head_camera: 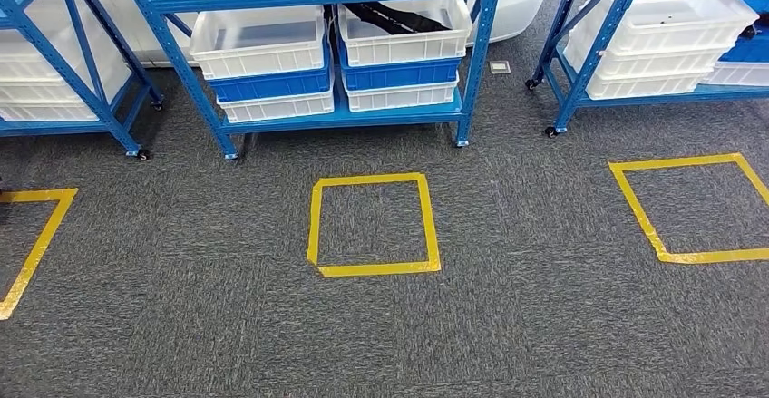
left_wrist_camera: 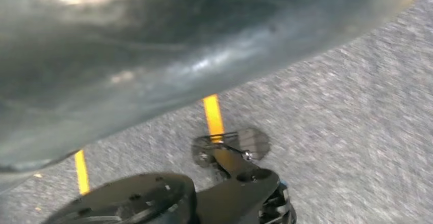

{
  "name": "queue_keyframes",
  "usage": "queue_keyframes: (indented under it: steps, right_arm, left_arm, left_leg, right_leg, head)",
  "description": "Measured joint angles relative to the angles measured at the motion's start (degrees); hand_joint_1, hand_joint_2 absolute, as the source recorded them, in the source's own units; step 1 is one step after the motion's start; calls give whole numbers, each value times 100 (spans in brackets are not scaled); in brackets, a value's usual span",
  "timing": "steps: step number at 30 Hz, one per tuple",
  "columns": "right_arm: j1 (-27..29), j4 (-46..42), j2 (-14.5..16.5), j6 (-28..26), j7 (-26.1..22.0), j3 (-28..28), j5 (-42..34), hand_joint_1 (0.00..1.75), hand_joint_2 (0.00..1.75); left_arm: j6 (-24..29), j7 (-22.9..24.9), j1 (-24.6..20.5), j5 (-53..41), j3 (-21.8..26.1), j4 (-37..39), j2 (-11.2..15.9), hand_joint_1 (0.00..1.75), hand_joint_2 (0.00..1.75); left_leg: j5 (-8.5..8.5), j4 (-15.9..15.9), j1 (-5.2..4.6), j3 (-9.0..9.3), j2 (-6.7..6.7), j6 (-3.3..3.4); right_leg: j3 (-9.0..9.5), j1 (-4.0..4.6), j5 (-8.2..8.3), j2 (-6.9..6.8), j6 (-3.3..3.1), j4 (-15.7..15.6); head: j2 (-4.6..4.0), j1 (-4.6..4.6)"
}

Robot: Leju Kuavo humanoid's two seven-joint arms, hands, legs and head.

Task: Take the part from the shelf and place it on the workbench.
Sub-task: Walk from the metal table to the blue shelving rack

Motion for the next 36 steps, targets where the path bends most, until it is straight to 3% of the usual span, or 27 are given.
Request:
queue_keyframes:
  steps: [2,3,4,5,7,8,11,13,14,16,18,19,20,22,23,25,28,29,31,33,34,35,36]
  right_arm:
    - [-13,0,0,0,-1,0,1,0,0]
    - [-15,0,-1,0,-1,0,1,0,0]
    - [-10,0,-2,0,0,0,2,0,0]
    - [-5,0,-2,0,1,1,4,0,0]
    - [4,2,5,1,2,3,7,0,0]
    - [3,4,13,1,1,4,9,0,0]
    - [-12,10,32,3,-2,5,24,0,0]
    - [-15,11,34,6,-5,7,40,0,0]
    - [-20,11,34,7,-8,7,48,0,0]
    - [-41,11,32,7,-15,7,58,0,0]
    - [-44,11,30,7,-19,7,61,0,0]
    - [-32,12,28,7,-19,7,62,0,0]
    - [-19,13,27,7,-19,7,62,0,0]
    - [2,15,24,7,-18,7,62,0,0]
    - [2,19,25,7,-18,7,61,0,0]
    - [-8,27,22,7,-18,7,61,0,0]
    - [-3,29,15,7,-16,5,61,0,0]
    - [-1,29,15,7,-17,4,61,0,0]
    - [-18,28,16,7,-19,4,61,0,0]
    - [-31,28,16,7,-20,4,60,0,0]
    - [-29,28,16,7,-19,4,60,0,0]
    - [-23,28,16,7,-19,4,60,0,0]
    - [-17,28,18,7,-18,4,61,0,0]
  left_arm:
    - [-1,-1,6,1,7,1,-3,0,0]
    - [-1,-1,14,1,10,2,-5,0,0]
    - [-1,-1,22,1,14,2,-7,0,0]
    - [-1,-2,27,2,17,2,-8,0,0]
    - [1,-5,34,5,24,2,-1,0,0]
    - [3,-9,34,7,27,2,5,0,0]
    - [17,-16,29,8,44,1,16,0,0]
    - [28,-23,33,8,50,1,7,0,0]
    - [35,-28,30,10,52,0,4,0,0]
    - [46,-43,13,18,55,-2,3,0,0]
    - [48,-51,5,25,57,-1,4,0,0]
    - [48,-53,9,27,57,-1,2,0,0]
    - [48,-54,15,27,58,0,-1,0,0]
    - [48,-61,29,27,59,0,-8,0,0]
    - [49,-66,32,27,60,0,-8,0,0]
    - [51,-75,27,27,63,0,-7,0,0]
    - [53,-93,14,27,65,0,-9,0,0]
    - [53,-98,11,27,65,0,-9,0,0]
    - [53,-105,6,27,65,0,-10,0,0]
    - [52,-107,10,26,64,1,-13,0,0]
    - [52,-107,16,25,64,2,-13,0,0]
    - [53,-107,21,26,65,2,-12,0,0]
    - [54,-107,24,26,65,2,-10,0,0]
  left_leg:
    - [-261,709,-19,-472,-12,15]
    - [-321,915,-29,-655,-13,32]
    - [-272,928,-42,-747,-14,61]
    - [-105,731,-61,-732,-18,102]
    - [367,55,-129,-535,-40,208]
    - [467,-212,-170,-447,-54,255]
    - [431,-471,-257,-331,-85,371]
    - [485,-570,-236,-162,-85,454]
    - [482,-600,-220,-79,-78,485]
    - [443,-627,-209,16,-76,510]
    - [363,-626,-214,73,-84,503]
    - [313,-626,-212,122,-93,493]
    - [259,-625,-208,189,-101,477]
    - [147,-628,-197,321,-109,430]
    - [96,-627,-196,380,-108,398]
    - [20,-626,-204,436,-94,320]
    - [-12,-488,-197,464,-71,242]
    - [-26,-298,-189,378,-68,224]
    - [-163,331,-174,14,-68,177]
    - [-416,915,-161,-433,-67,132]
    - [-462,1019,-150,-586,-67,116]
    - [-391,954,-136,-656,-67,105]
    - [-185,708,-122,-631,-66,97]
  right_leg:
    - [66,65,-62,17,-80,0]
    - [103,97,-96,32,-108,0]
    - [149,126,-133,51,-125,0]
    - [205,146,-173,69,-130,0]
    - [309,167,-261,96,-118,-4]
    - [336,172,-303,108,-96,-10]
    - [434,175,-357,124,27,-31]
    - [495,179,-381,98,94,60]
    - [418,177,-419,82,116,214]
    - [17,158,-572,55,129,814]
    - [-458,125,-734,49,154,1344]
    - [-593,109,-723,47,193,1380]
    - [-625,92,-599,41,249,1205]
    - [-501,66,-127,9,363,543]
    - [-453,69,26,-31,356,268]
    - [-407,104,170,-105,232,79]
    - [-274,88,179,-105,44,18]
    - [-194,72,157,-98,3,-4]
    - [-75,59,98,-88,-73,-35]
    - [22,61,18,-64,-108,-37]
    - [80,60,-30,-46,-104,-37]
    - [149,55,-80,-29,-91,-37]
    - [227,44,-134,-15,-71,-37]
  head:
    - [0,-15]
    - [0,-15]
    - [0,-15]
    - [0,-15]
    - [0,-16]
    - [0,-14]
    - [0,-15]
    - [-1,-16]
    - [-1,-8]
    - [-2,20]
    - [-2,32]
    - [-2,32]
    - [-2,33]
    - [-2,34]
    - [-2,36]
    - [-2,31]
    - [-1,22]
    - [-2,17]
    - [-2,-2]
    - [-1,-9]
    - [-1,-10]
    - [-1,-11]
    - [-1,-9]
